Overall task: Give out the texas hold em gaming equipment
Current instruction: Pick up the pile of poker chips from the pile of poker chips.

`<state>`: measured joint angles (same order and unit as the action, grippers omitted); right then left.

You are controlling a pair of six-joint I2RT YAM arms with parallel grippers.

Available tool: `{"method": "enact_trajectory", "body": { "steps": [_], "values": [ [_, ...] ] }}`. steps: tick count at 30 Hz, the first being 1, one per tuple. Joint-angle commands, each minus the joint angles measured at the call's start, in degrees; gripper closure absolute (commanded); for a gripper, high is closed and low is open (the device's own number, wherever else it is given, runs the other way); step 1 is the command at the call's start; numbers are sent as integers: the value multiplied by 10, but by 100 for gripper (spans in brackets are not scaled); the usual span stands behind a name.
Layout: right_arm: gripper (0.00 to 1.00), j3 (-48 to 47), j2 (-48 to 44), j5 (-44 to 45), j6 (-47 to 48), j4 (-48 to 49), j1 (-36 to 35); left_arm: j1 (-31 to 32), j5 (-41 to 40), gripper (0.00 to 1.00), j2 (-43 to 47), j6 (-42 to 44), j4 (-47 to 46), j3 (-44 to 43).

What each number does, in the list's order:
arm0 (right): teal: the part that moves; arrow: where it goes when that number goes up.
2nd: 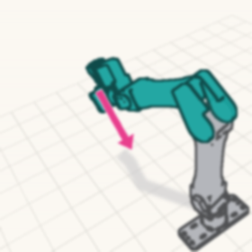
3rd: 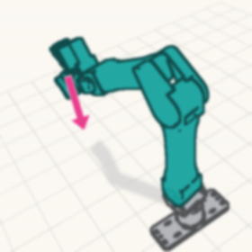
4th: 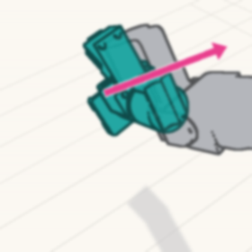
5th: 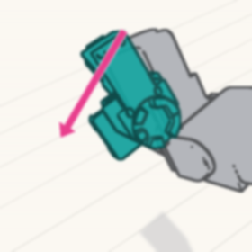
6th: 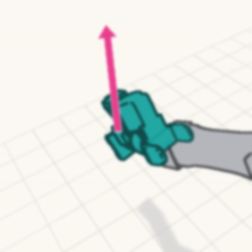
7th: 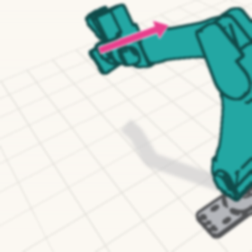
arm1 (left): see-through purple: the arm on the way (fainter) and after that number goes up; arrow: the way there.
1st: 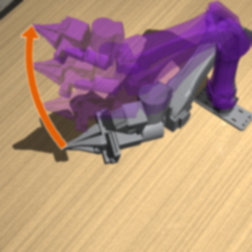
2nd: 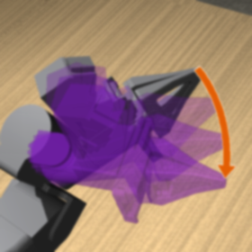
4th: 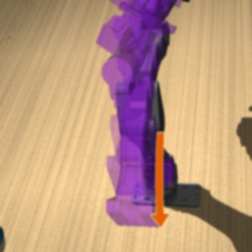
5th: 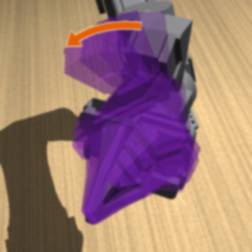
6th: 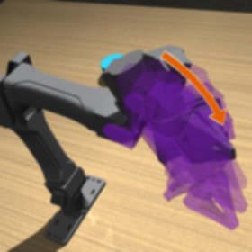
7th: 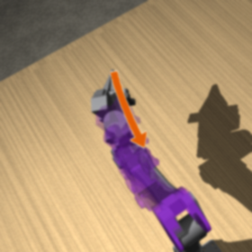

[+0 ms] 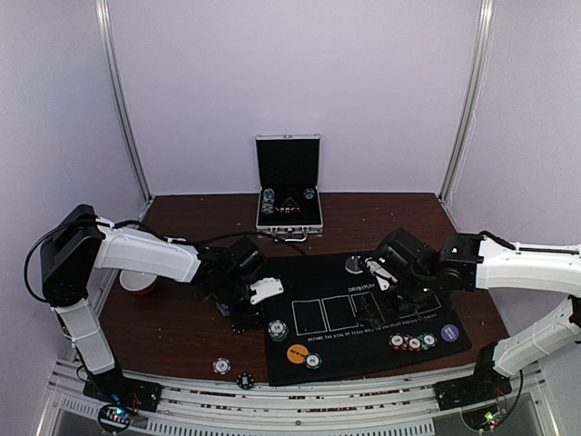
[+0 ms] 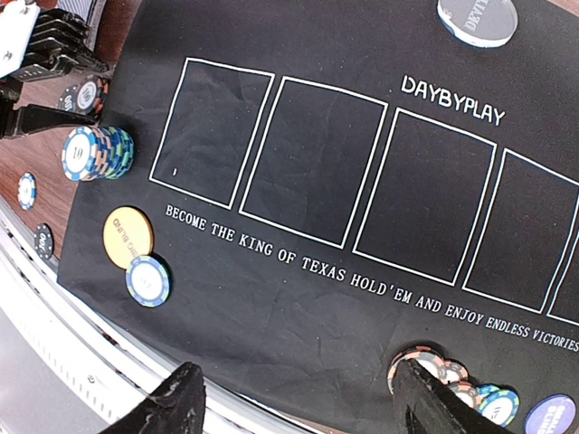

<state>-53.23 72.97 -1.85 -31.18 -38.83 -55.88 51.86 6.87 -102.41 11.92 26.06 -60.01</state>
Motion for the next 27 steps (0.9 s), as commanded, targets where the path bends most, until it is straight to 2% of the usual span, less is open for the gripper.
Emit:
{"method": "enact_trajectory", "body": {
  "steps": [1, 12, 16, 18, 24, 27],
  "values": [
    [27, -6, 4, -2, 9, -9, 2, 4, 12, 48, 10, 5, 10, 2],
    [27, -6, 6, -4, 10, -6, 2, 5, -10, 45, 6, 21, 11, 29],
    [27, -6, 4, -3, 10, -8, 2, 7, -33, 49, -15, 19, 7, 30],
    [27, -5, 2, -2, 9, -8, 2, 8, -39, 55, -18, 18, -1, 32],
    [27, -5, 1, -1, 8, -8, 2, 9, -52, 88, -18, 12, -8, 33],
    [27, -6, 1, -1, 8, -8, 2, 9, -50, 100, -12, 6, -10, 37]
  ]
}}
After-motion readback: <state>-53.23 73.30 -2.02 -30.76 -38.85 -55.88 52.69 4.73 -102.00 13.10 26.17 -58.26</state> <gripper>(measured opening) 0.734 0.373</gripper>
